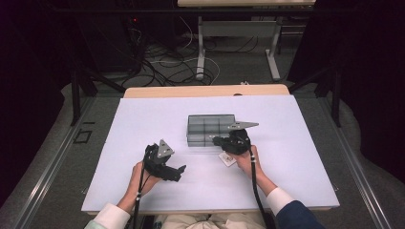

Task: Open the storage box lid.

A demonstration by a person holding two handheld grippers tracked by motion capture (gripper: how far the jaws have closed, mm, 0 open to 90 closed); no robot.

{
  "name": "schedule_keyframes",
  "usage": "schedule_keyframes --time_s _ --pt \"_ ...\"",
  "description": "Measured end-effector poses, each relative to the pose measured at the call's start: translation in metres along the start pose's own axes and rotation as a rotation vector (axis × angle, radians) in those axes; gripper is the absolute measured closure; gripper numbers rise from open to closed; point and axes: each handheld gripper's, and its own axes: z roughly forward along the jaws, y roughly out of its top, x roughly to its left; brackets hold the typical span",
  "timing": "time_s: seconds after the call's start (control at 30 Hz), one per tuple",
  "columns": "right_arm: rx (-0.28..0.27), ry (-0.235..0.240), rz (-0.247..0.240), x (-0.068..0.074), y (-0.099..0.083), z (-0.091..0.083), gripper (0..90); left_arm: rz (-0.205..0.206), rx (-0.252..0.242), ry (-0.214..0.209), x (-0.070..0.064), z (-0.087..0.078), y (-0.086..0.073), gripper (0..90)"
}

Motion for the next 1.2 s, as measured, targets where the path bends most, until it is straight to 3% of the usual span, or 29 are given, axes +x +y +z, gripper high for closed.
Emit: schedule_keyframes --time_s 0.07,0.13,0.3,0.43,0.53,0.77,1.0,1.07,1.2 --pt "0.017 0.0 -0.012 -0.001 0.001 -0.001 83.8 -0.013 -0.006 0.002 0.001 0.003 0.004 0.8" --pt "0.004 -0.001 -0.013 0.0 0.001 0.0 83.8 -0.002 0.006 0.007 0.003 0.007 0.01 0.6" --pt "0.001 -0.005 -0.009 0.001 0.001 0.0 83.8 -0.032 0.015 0.007 0.007 0.022 0.033 0.1" --pt "0.003 -0.003 -0.009 0.0 0.001 0.0 83.9 -0.024 0.007 0.026 0.009 0.034 0.049 1.0" --pt "0.002 -0.003 -0.01 0.0 0.001 0.0 83.9 -0.018 0.008 0.054 0.012 0.042 0.056 7.3" --pt "0.009 0.005 -0.001 -0.001 0.001 0.0 83.9 -0.064 -0.018 0.058 0.019 0.055 0.055 33.1" --pt "-0.008 0.009 -0.001 -0.001 0.002 0.0 83.9 -0.011 -0.044 0.063 0.02 0.056 0.055 51.2" --pt "0.019 0.006 -0.005 -0.001 0.003 -0.003 83.9 -0.018 -0.051 0.059 0.021 0.055 0.055 54.9" --pt "0.023 0.008 -0.004 -0.001 0.003 -0.002 83.4 -0.009 -0.075 0.068 0.02 0.056 0.054 57.3"
